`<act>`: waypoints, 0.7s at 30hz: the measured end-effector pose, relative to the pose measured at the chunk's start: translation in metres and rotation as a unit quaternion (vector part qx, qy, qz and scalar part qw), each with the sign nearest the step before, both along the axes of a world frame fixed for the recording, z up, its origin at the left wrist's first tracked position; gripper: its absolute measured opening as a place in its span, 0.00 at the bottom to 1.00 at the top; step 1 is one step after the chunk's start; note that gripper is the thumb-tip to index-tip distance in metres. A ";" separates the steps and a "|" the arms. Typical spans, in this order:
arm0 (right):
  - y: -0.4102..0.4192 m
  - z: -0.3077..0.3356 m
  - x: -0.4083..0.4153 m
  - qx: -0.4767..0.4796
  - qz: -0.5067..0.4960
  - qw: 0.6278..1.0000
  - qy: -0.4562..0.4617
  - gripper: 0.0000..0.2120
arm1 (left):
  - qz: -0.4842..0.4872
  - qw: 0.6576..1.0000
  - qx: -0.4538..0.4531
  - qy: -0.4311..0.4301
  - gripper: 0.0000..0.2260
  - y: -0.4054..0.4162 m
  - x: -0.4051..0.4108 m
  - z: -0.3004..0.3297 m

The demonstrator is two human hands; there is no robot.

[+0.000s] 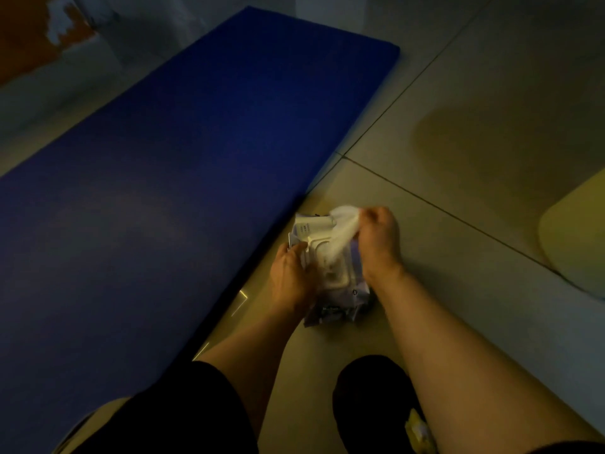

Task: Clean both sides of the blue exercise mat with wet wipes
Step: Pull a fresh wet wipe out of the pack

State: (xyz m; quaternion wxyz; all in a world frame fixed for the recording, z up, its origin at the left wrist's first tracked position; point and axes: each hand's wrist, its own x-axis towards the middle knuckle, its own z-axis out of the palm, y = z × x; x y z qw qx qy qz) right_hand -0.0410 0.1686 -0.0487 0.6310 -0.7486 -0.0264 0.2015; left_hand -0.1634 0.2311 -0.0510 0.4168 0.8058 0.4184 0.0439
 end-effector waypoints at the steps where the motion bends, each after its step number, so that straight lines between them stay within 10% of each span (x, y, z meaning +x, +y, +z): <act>1: 0.000 0.006 0.006 0.045 -0.043 0.997 0.038 0.07 | 0.003 1.000 -0.005 0.001 0.18 0.000 0.001 0.002; 9: -0.012 0.043 0.020 0.309 -0.163 0.911 0.221 0.08 | 0.020 0.999 -0.018 0.017 0.29 -0.011 0.003 0.002; 13: -0.022 0.032 0.013 0.003 -0.058 0.997 0.052 0.12 | 0.112 0.990 0.032 0.079 0.17 -0.009 0.019 -0.001; 17: -0.023 0.002 -0.005 -0.212 0.305 0.928 0.023 0.14 | 0.144 0.981 0.062 0.112 0.11 -0.005 0.030 -0.005; 21: -0.016 -0.012 -0.013 -0.250 0.315 0.912 0.084 0.16 | 0.071 0.996 0.062 -0.001 0.27 -0.008 0.020 -0.009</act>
